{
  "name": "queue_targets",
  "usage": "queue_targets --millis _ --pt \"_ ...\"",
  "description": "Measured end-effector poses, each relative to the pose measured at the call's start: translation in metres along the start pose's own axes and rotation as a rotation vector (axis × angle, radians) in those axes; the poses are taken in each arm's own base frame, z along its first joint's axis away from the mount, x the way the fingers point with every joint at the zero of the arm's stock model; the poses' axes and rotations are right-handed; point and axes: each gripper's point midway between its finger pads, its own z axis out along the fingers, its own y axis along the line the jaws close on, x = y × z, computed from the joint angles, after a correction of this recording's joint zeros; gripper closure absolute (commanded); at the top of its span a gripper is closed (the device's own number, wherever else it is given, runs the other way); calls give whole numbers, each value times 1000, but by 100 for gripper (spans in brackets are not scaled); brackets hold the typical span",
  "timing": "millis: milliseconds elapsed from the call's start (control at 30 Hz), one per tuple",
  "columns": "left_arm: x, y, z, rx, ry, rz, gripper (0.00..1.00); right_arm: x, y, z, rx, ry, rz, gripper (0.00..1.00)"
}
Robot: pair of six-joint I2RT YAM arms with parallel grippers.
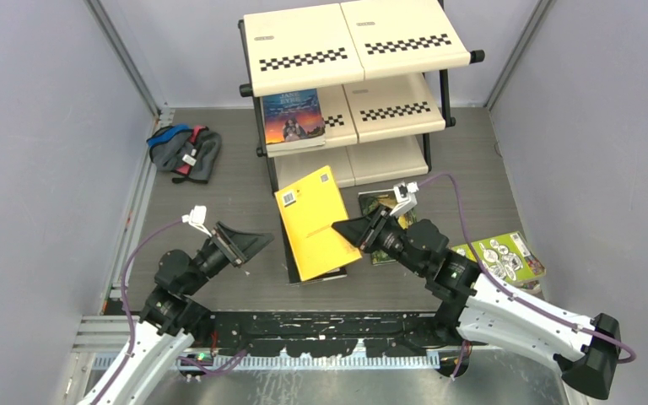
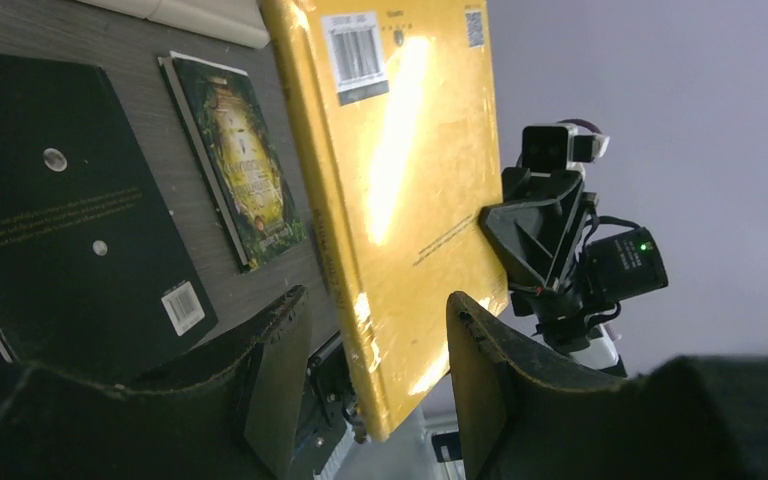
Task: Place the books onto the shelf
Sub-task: Place the book on the shelf.
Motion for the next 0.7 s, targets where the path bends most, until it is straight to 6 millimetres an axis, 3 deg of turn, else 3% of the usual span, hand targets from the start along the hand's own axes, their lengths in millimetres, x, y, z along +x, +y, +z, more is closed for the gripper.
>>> queue_targets --millis 433,567,700 --pt "0 -1 -4 -6 -3 15 48 -55 54 9 -56 -111 -59 99" --pt "1 2 -4 -16 2 20 48 -71 57 20 -44 -134 -65 99" --pt "1 2 -4 -23 4 22 48 -90 48 35 -9 -163 -48 99"
